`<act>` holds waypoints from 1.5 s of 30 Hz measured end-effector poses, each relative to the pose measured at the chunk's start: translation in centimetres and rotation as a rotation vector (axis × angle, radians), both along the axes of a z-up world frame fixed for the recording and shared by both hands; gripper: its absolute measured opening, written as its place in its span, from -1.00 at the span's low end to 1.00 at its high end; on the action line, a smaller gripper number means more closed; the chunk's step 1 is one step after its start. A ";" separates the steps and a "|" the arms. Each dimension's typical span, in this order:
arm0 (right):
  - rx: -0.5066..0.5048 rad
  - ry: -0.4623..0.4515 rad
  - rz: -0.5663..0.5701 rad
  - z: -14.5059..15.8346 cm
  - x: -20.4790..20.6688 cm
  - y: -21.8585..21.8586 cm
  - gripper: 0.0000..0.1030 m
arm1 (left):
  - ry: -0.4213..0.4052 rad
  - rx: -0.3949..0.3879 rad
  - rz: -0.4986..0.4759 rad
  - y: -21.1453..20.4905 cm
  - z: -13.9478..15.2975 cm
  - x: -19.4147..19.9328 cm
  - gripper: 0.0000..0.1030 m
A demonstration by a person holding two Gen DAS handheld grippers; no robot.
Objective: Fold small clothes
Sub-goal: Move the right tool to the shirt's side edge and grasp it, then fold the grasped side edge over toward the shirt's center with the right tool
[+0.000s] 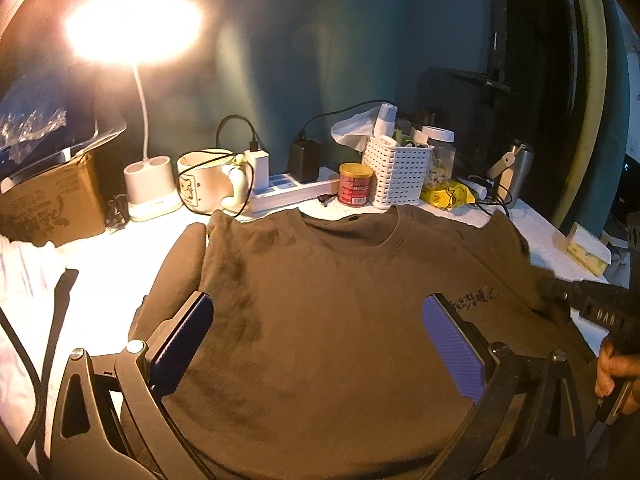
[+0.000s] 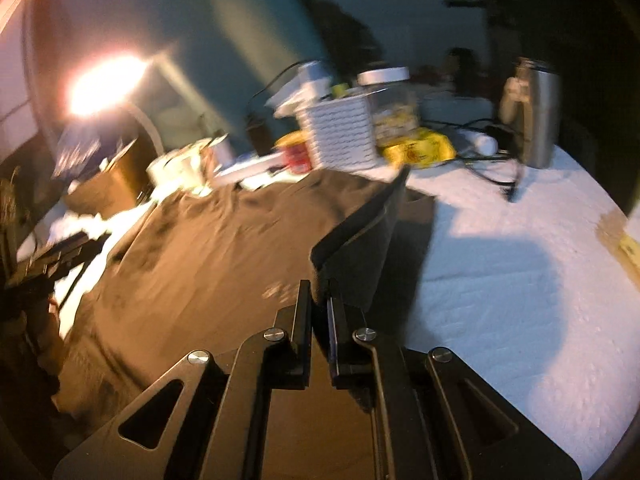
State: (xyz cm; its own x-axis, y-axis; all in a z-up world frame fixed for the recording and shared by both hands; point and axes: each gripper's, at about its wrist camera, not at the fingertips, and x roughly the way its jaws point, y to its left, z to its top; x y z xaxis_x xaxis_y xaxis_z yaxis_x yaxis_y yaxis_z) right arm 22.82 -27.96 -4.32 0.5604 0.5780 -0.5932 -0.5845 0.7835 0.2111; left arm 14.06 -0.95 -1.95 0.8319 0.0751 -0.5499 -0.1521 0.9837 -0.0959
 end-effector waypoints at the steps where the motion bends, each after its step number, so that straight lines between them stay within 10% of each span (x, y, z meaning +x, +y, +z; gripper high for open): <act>1: -0.023 0.004 0.025 -0.3 -0.3 0.7 -0.85 | 0.001 -0.005 0.002 0.2 -0.1 -0.2 1.00; 8: -0.180 0.066 0.095 -2.6 -1.8 4.2 -0.81 | 0.005 -0.012 0.000 0.5 -0.3 -1.3 1.00; 15: -0.208 0.108 0.136 -3.0 -3.3 5.3 -0.22 | 0.013 -0.026 -0.006 1.2 -0.6 -2.0 1.00; 33: -0.154 0.133 -0.135 -0.6 2.6 -1.6 -0.21 | 0.024 -0.048 -0.013 2.2 -1.1 -0.8 1.00; 42: -0.246 0.168 -0.084 -3.3 1.2 -0.1 -0.19 | 0.060 -0.057 -0.012 2.6 -1.9 1.0 1.00; 45: -0.287 0.147 -0.066 -3.9 -0.5 0.8 0.46 | 0.065 -0.052 -0.031 2.1 -2.1 1.0 1.00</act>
State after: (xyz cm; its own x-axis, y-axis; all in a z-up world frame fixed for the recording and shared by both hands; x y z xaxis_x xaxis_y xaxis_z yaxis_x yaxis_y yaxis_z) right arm 22.31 -27.15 -8.20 0.4875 0.3408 -0.8039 -0.5097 0.8586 0.0549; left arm 15.08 1.10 -4.03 0.7956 0.0193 -0.6056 -0.1290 0.9820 -0.1381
